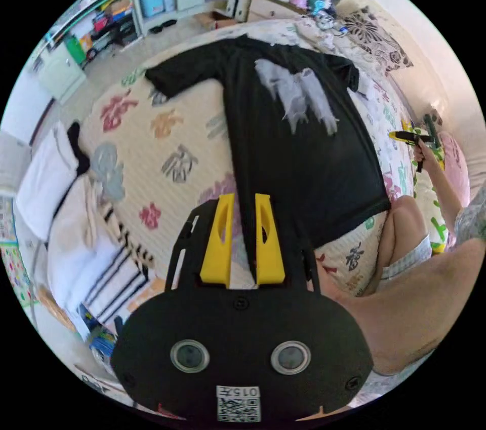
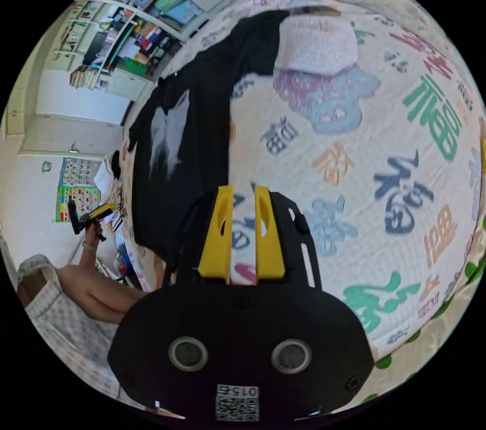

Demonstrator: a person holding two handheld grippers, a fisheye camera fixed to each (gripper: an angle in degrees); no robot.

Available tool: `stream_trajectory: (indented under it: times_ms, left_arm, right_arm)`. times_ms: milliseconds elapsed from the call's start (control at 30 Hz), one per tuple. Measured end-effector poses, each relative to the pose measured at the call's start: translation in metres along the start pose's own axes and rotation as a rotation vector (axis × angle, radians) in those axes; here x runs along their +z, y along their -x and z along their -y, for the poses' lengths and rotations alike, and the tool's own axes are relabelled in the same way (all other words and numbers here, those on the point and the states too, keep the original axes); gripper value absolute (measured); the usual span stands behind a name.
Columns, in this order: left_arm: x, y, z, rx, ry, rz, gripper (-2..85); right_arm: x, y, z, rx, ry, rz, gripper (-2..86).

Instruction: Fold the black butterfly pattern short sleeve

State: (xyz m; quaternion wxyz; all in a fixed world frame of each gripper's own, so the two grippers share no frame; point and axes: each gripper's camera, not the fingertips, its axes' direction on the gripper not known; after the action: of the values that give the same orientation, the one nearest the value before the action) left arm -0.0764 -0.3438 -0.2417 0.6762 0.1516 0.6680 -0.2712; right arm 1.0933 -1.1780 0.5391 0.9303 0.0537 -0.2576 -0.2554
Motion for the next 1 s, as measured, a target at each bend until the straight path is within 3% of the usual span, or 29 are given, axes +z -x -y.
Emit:
stream_trajectory:
  times_ms: [133,233,433,667,800,1000]
  left_arm:
    - [0.022,-0.092,0.18,0.32,-0.171,-0.222,9.2]
    - [0.052,-0.178,0.3,0.495,-0.226,-0.238,9.4]
    - [0.127,-0.316,0.462,0.54,-0.183,-0.246,9.4]
    - [0.204,-0.397,0.541,0.536,-0.073,-0.091,8.3]
    - [0.236,-0.407,0.569,0.524,-0.009,-0.088,1.6]
    - [0.209,-0.37,0.582,0.516,-0.217,-0.241,-0.2]
  right_arm:
    - [0.017,-0.017,0.065,0.016,-0.113,-0.059,8.6]
    - [0.027,-0.031,0.096,0.048,-0.119,-0.026,9.7]
    - [0.032,-0.059,0.107,0.125,-0.169,0.044,7.6]
    - [0.029,-0.078,0.089,0.095,-0.19,0.148,0.9]
    - [0.026,-0.078,0.081,0.056,-0.195,0.124,0.2]
    - [0.015,-0.064,0.073,-0.023,-0.215,0.024,0.1]
